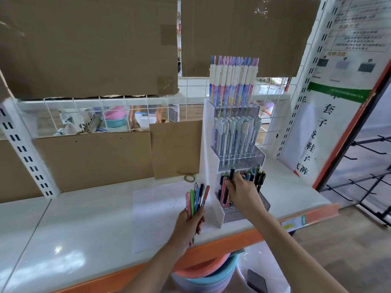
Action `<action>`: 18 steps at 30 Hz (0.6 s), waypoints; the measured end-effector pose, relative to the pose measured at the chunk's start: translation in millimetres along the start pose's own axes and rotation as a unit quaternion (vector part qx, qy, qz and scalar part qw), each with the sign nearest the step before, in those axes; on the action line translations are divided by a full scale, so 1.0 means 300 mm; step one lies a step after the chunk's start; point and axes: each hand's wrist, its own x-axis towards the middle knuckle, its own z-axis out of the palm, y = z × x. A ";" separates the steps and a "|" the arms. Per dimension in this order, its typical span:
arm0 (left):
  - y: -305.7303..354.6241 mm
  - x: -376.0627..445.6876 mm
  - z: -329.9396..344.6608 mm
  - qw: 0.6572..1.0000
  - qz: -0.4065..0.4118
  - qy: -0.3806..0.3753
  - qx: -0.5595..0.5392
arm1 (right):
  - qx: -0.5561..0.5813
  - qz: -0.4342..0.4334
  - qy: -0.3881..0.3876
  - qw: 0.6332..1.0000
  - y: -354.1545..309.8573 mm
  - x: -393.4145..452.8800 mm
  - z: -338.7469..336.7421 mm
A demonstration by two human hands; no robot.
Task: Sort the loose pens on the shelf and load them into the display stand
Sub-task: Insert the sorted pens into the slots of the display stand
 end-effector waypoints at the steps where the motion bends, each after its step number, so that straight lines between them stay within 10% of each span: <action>1: -0.002 0.000 -0.001 1.000 -0.001 -0.001 -0.001 | -0.016 -0.006 0.001 1.000 -0.001 -0.001 0.003; 18: -0.012 -0.011 0.028 1.000 0.019 -0.023 -0.009 | 0.078 0.080 -0.023 0.994 0.060 -0.021 0.137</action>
